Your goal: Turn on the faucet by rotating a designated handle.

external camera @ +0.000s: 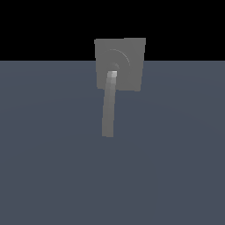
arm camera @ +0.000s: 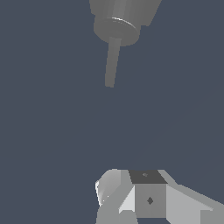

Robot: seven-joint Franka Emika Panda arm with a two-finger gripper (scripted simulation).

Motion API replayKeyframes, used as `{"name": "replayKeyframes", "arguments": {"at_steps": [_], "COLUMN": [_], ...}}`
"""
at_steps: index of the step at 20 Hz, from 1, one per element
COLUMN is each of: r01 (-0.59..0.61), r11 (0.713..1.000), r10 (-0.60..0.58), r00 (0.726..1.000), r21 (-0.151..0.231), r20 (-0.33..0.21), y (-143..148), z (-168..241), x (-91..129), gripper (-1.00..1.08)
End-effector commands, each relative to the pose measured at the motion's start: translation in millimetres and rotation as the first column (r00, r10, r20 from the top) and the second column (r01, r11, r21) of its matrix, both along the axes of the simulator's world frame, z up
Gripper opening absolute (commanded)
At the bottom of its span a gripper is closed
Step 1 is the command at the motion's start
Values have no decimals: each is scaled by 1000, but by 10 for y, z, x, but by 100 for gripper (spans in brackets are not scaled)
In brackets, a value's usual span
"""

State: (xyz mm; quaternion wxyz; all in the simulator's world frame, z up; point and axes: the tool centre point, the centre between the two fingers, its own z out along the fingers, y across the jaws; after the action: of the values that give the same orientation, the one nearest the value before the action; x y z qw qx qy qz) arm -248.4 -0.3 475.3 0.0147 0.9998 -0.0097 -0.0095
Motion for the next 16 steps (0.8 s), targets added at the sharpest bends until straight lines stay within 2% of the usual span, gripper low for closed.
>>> {"name": "replayKeyframes", "arguments": {"at_steps": [1, 12, 16], "r01": [0, -7, -19], "r11": [1000, 1000, 1000], "r10": [0, 8, 19], "r00": [1000, 1000, 1000], "r21": [0, 15, -1], "r20": [0, -15, -6], "y": [0, 93, 83], "z": [0, 52, 64], "x": [0, 42, 44], "gripper": [-100, -100, -100]}}
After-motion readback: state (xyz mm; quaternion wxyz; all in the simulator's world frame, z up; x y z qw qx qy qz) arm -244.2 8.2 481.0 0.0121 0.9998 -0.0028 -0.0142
